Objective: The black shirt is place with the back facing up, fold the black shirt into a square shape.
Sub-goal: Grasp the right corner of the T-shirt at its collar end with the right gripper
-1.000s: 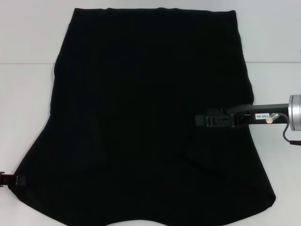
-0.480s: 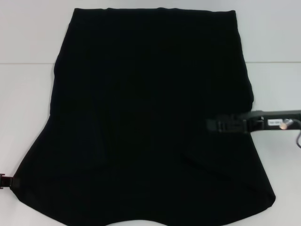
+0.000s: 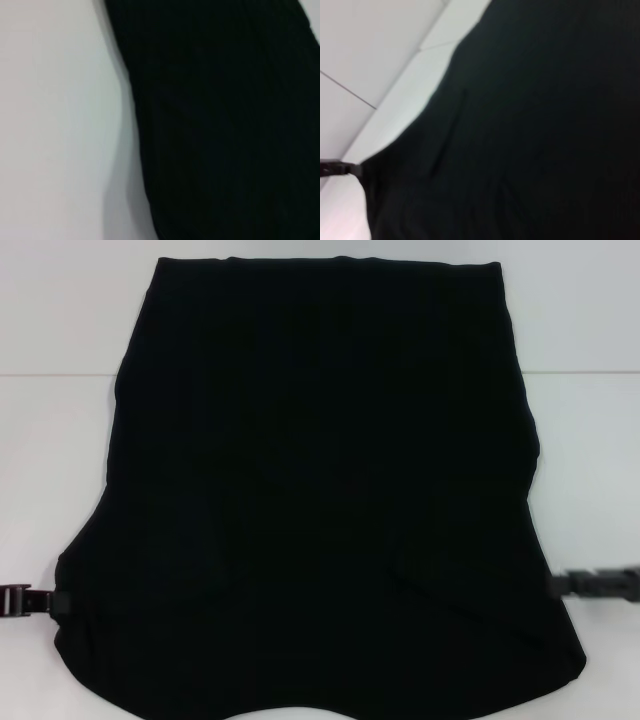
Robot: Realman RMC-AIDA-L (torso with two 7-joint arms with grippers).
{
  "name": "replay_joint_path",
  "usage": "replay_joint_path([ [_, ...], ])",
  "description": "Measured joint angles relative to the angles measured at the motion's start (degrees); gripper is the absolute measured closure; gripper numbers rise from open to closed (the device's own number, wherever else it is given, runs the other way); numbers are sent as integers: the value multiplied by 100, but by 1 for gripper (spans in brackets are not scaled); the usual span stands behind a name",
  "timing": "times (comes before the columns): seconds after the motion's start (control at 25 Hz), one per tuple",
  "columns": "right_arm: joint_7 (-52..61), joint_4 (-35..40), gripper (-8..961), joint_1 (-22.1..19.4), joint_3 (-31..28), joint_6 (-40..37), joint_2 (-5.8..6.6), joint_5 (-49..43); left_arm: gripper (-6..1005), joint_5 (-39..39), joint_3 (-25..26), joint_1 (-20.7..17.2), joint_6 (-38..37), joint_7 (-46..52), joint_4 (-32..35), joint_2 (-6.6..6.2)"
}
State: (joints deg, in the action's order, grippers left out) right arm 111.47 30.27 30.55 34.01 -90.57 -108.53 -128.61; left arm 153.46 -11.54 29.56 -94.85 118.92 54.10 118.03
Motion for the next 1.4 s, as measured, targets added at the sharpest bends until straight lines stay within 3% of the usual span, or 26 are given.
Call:
replay_joint_path([
  [0.16,174,-18,279,-167,-34,-28,143,-379,985,-68,0,12,57,-36,-90,0],
  [0.32,266,-12,279,-193,-44,33,145,-694,985,-89,1,19,62,-43,-104,11],
  [1.4,540,-80,280,397,69,80,-336,-1202,985,-177,3,6,94,-136,-101,1],
])
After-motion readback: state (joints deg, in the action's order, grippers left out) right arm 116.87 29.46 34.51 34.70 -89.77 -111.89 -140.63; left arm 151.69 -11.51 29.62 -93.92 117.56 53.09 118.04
